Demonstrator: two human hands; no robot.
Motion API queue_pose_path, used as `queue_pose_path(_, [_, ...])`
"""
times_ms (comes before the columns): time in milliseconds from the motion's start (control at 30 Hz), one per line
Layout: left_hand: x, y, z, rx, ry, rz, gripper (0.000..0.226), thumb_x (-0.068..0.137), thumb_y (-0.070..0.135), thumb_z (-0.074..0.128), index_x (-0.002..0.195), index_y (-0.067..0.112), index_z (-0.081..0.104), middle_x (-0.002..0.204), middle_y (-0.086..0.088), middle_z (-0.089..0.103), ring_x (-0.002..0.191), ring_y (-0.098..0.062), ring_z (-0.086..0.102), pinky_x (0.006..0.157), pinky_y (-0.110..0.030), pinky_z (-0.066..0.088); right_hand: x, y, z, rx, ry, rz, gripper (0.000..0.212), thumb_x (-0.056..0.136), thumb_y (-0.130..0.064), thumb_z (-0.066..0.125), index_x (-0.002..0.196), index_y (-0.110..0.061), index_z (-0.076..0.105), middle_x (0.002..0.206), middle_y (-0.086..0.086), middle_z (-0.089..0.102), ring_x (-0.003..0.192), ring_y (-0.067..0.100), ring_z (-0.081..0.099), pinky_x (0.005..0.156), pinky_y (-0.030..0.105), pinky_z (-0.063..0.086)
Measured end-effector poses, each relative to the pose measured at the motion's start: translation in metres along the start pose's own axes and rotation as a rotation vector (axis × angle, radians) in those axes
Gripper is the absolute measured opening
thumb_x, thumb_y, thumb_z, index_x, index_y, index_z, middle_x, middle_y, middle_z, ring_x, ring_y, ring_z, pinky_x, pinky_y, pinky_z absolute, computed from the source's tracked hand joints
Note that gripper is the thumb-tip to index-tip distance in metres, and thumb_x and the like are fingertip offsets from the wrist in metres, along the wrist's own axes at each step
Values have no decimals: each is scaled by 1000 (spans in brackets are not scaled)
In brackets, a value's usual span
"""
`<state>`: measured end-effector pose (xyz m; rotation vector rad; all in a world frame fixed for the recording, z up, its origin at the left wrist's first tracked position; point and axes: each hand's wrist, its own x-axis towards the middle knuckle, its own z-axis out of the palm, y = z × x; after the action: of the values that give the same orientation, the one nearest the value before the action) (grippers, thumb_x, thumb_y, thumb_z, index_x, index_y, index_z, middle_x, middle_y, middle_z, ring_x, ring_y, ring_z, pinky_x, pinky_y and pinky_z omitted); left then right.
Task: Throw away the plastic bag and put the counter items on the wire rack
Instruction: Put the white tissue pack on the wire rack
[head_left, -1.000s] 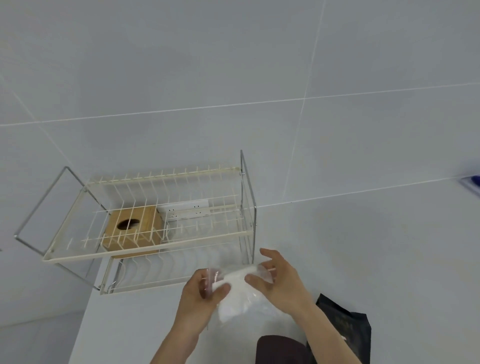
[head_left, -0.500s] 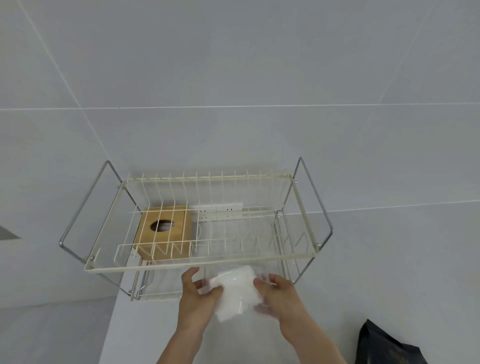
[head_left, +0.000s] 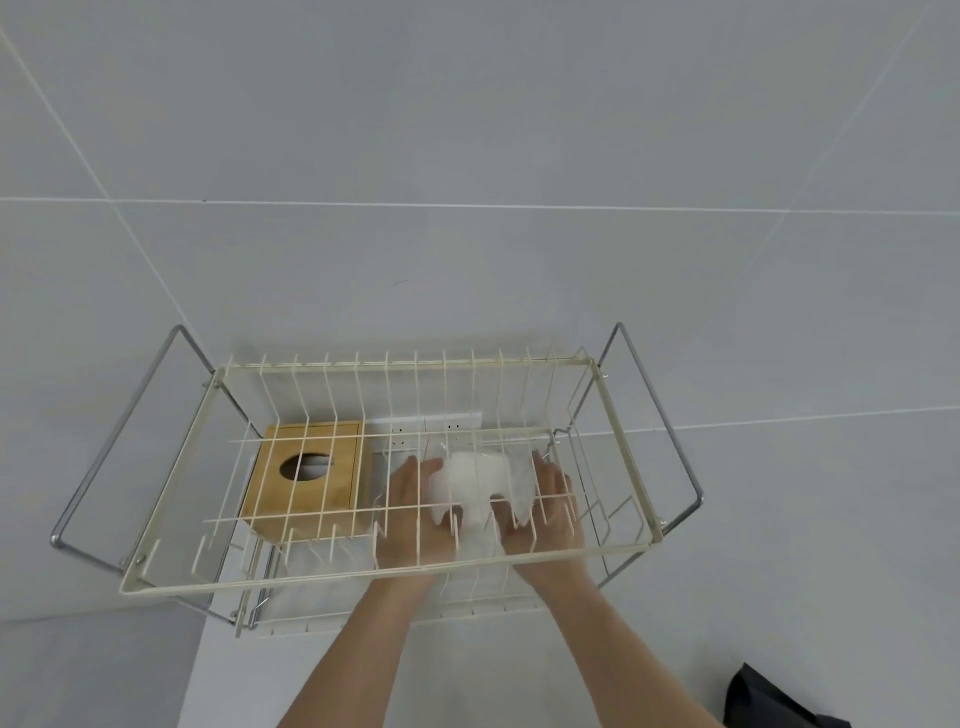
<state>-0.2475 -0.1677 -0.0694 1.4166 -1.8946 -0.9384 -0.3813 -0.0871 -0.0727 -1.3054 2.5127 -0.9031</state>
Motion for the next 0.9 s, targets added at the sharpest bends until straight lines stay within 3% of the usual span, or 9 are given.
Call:
queue_pose_path(133, [-22, -1, 1, 168, -205, 28, 62, 78, 35, 67, 137, 26, 53, 148, -2, 48, 136, -18, 46, 111, -36, 43, -18, 10, 14, 6, -300, 52, 79, 78, -27, 80, 148, -17, 43, 149, 19, 56, 135, 41, 56, 101, 55, 56])
queue_pose_path(267, [-28, 0, 5, 436, -361, 26, 73, 93, 40, 57, 156, 35, 20, 167, 7, 5, 153, -15, 17, 120, -32, 25, -23, 17, 26, -205, -386, -10, 94, 62, -40, 92, 144, -17, 55, 149, 16, 57, 131, 38, 61, 99, 48, 57])
queue_pose_path(367, [-26, 1, 4, 502, -383, 49, 75, 96, 42, 49, 158, 36, 7, 168, 8, -7, 154, -14, 11, 119, -31, 26, -19, 15, 27, -350, -423, -117, 86, 94, -46, 63, 163, -23, 16, 172, 11, 12, 157, 34, 22, 123, 46, 27])
queue_pose_path(467, [-23, -6, 13, 591, -378, 58, 77, 97, 43, 44, 158, 35, -3, 166, 9, -15, 155, -14, 6, 119, -34, 27, -3, 16, 27, -407, -450, -94, 73, 107, -45, 31, 161, -28, -14, 164, 2, -29, 160, 27, -9, 128, 42, 1])
queue_pose_path(633, [-18, -24, 26, 638, -302, 151, 86, 74, 47, 67, 151, 24, 38, 156, -5, 42, 135, -22, 53, 98, -37, 52, 9, 17, 35, -444, -432, -121, 70, 100, -53, 24, 147, -12, 55, 153, 22, 50, 135, 40, 57, 103, 54, 52])
queue_pose_path(700, [-17, -28, 30, 649, -300, 171, 81, 74, 48, 59, 147, 20, 38, 150, -10, 51, 131, -24, 57, 103, -37, 47, 13, 23, 38, -456, -452, -127, 68, 96, -52, 33, 143, -11, 60, 149, 24, 55, 131, 44, 59, 99, 59, 56])
queue_pose_path(767, [-16, -27, 31, 663, -306, 165, 80, 83, 48, 45, 154, 18, 23, 160, -10, 33, 142, -25, 44, 113, -37, 32, 12, 17, 31, -469, -429, -145, 70, 89, -49, 40, 144, -11, 58, 151, 25, 52, 133, 45, 57, 99, 59, 56])
queue_pose_path(833, [-19, -24, 30, 672, -325, 129, 81, 87, 48, 46, 158, 26, 14, 166, -5, 15, 149, -24, 31, 117, -39, 31, 11, 11, 24, -445, -364, -170, 69, 97, -45, 37, 158, -14, 36, 166, 22, 27, 150, 42, 35, 119, 53, 39])
queue_pose_path(900, [-25, -20, 26, 648, -283, 97, 83, 83, 45, 61, 156, 28, 26, 164, -6, 25, 145, -28, 39, 112, -43, 39, 7, 8, 17, -410, -411, -124, 70, 105, -44, 32, 164, -24, 0, 172, 12, -11, 160, 32, -3, 129, 44, 2])
